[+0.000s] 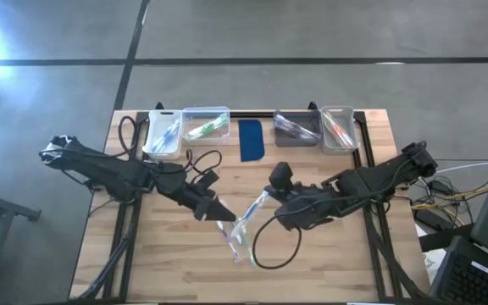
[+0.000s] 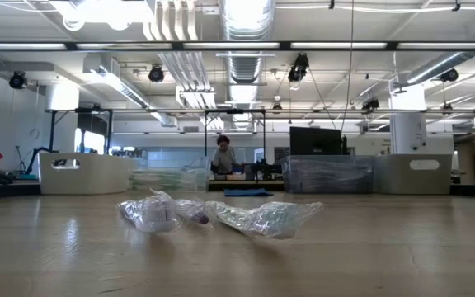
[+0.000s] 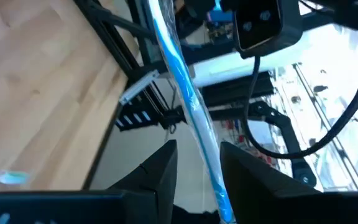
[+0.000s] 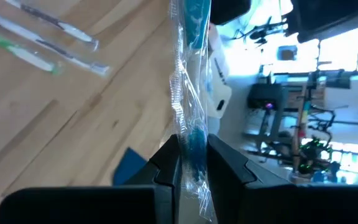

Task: Pick & Place Toothbrushes
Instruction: Put the blue toothbrush into the white bin

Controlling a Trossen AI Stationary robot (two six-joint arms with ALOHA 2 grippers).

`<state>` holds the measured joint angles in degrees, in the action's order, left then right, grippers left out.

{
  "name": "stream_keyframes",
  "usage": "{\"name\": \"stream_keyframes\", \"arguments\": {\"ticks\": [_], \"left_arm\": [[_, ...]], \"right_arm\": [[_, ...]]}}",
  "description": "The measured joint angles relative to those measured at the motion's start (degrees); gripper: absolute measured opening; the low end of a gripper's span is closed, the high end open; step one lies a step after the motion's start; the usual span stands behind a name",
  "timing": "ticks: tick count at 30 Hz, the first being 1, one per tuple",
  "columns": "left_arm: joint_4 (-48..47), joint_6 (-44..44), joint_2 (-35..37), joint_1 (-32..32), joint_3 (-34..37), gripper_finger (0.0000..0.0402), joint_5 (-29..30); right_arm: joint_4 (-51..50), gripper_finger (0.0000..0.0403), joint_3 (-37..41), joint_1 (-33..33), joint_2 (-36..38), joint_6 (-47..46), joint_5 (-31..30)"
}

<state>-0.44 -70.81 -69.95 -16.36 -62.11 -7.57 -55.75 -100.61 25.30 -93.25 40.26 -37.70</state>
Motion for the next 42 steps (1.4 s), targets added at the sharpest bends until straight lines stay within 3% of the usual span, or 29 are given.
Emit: {"name": "stream_keyframes", "arguments": {"ticks": [13, 20, 30, 34, 42], "left_arm": [[0.6, -4.9, -0.1, 0.0, 0.0, 0.0126, -3.6], [0.7, -5.4, -0.1, 0.0, 0.0, 0.0125, -4.4], [0.2, -5.4, -0.1, 0.0, 0.2, 0.0033, -5.4], [0.4, -5.4, -0.1, 0.0, 0.3, 0.0030, -5.5], [0.8, -5.0, -0.1, 0.0, 0.5, 0.0037, -5.5]], "right_arm": [[9.2, 0.0052, -2.7, -0.7, -3.7, 13.7, -3.0], [9.9, 0.0044, -3.7, -1.8, -5.2, 15.7, -3.0], [10.4, 0.0049, -4.1, -2.1, -5.0, 16.5, -3.0], [10.3, 0.0045, -4.1, -2.1, -5.0, 17.4, -3.0], [11.3, 0.0101, -4.0, -2.1, -5.0, 19.9, -3.9]]}}
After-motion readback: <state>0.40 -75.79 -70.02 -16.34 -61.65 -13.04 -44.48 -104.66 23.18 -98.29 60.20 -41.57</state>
